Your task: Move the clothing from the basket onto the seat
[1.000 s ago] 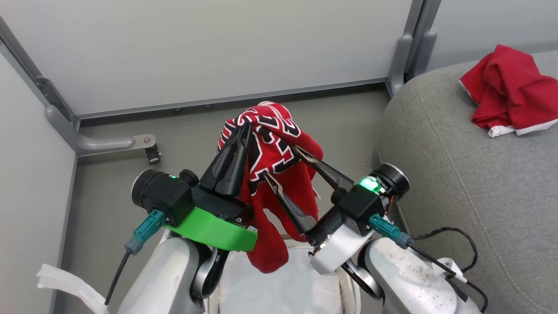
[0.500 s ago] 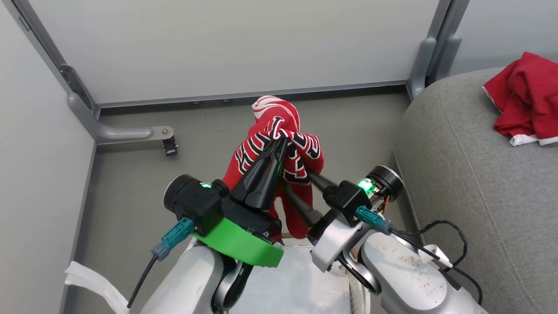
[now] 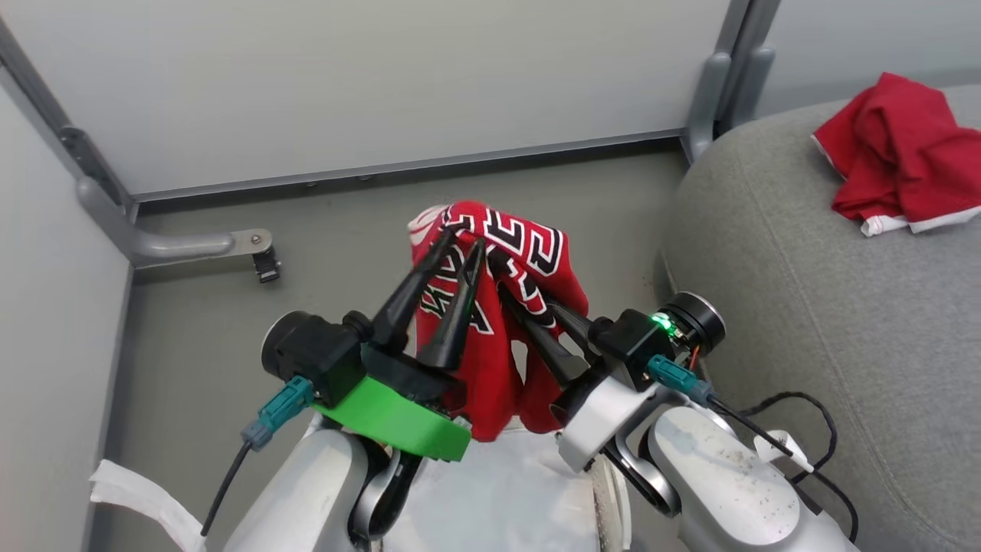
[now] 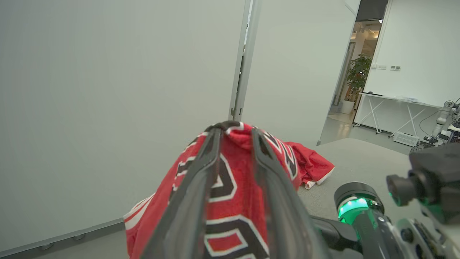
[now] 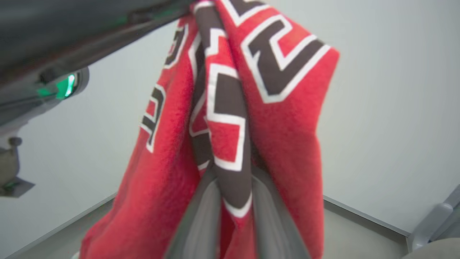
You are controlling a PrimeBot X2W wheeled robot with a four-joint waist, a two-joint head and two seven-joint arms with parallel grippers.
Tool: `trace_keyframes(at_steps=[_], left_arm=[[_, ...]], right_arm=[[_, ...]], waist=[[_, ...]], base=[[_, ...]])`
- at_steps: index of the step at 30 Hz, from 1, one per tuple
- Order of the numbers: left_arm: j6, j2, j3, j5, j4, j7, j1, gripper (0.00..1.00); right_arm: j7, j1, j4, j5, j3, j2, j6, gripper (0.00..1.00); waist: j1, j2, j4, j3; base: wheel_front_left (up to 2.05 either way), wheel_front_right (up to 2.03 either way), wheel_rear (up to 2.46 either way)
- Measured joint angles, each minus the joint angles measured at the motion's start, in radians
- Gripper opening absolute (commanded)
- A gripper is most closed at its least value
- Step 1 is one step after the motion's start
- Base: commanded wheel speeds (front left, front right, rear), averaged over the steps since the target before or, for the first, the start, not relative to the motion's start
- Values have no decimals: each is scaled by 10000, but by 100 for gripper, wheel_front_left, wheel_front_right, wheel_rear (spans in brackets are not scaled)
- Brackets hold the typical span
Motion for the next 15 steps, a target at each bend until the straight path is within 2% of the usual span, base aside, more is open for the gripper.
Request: trace_keyframes(at_steps=[5, 15], left_arm=[[0, 201, 36, 46, 161, 0, 18, 100], [0, 374, 88, 370, 291, 0, 242, 100]], right_arm=[[0, 307, -297, -280, -504, -4, 0, 0], [0, 1171, -1078, -640, -1521, -21, 0, 0]], waist=[[0, 0, -822, 102], [0, 0, -3146, 404]], base=[[0, 0, 0], [0, 0, 0]])
